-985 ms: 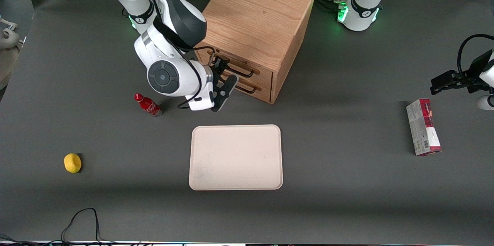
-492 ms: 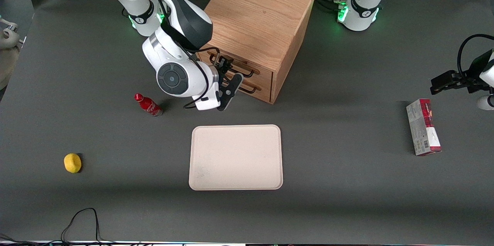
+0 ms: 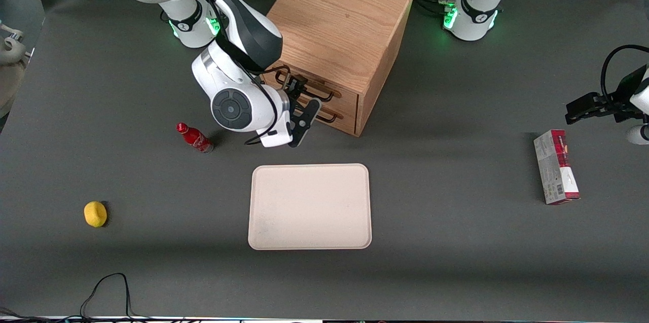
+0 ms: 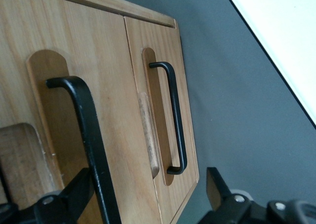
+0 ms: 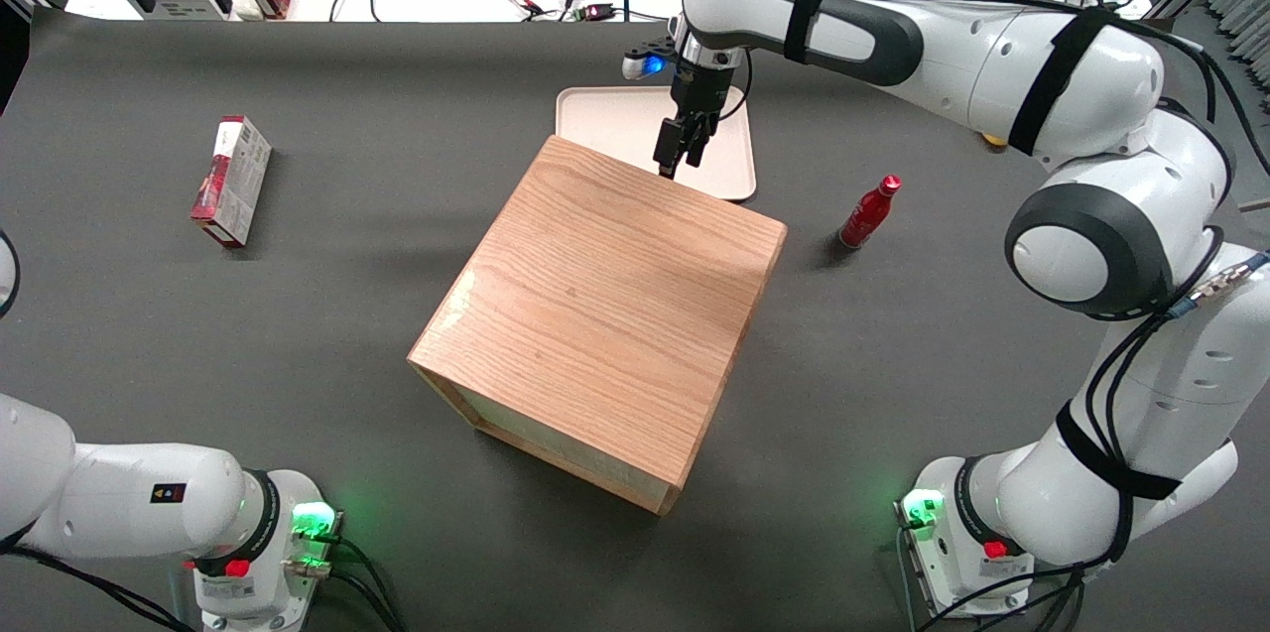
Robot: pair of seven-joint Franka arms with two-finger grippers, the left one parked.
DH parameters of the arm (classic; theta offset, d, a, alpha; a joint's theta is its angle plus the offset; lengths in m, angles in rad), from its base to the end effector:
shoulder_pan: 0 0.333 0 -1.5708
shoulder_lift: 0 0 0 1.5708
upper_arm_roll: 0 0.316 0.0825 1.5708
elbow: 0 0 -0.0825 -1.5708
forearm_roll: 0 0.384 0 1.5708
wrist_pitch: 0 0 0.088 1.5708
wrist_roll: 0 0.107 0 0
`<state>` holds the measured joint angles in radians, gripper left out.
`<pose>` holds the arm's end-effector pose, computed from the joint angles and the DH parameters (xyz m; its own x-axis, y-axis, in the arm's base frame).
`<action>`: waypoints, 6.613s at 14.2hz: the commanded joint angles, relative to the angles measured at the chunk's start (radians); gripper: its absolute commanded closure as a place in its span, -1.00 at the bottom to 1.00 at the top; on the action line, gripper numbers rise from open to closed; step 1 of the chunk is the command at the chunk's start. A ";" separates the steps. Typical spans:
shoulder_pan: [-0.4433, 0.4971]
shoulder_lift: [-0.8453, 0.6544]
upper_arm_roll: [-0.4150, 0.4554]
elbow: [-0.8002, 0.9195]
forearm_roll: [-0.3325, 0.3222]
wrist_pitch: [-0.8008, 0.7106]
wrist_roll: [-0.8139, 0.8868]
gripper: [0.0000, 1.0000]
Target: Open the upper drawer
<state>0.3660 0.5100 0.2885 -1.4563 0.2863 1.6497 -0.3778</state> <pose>0.5281 0.4023 0.3866 0.5476 0.8263 -0.1316 0.6967 -0.5374 -0.4752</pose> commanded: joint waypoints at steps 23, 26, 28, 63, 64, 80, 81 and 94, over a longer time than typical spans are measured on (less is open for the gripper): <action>0.008 0.019 -0.012 -0.022 0.016 0.065 -0.136 -1.00; 0.010 0.019 -0.011 -0.023 0.016 0.056 -0.136 -1.00; 0.020 0.021 -0.011 -0.024 0.016 0.056 -0.135 -1.00; -0.090 0.136 -0.020 0.148 0.019 0.064 -0.208 -1.00; -0.093 0.139 -0.022 0.160 0.019 0.064 -0.208 -1.00; -0.148 0.194 -0.022 0.260 0.021 0.068 -0.222 -1.00; -0.153 0.194 -0.022 0.267 0.021 0.071 -0.222 -1.00; -0.217 0.200 -0.022 0.295 0.060 0.094 -0.224 -1.00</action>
<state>0.1633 0.6901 0.2654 -1.2014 0.3211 1.7474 -0.5781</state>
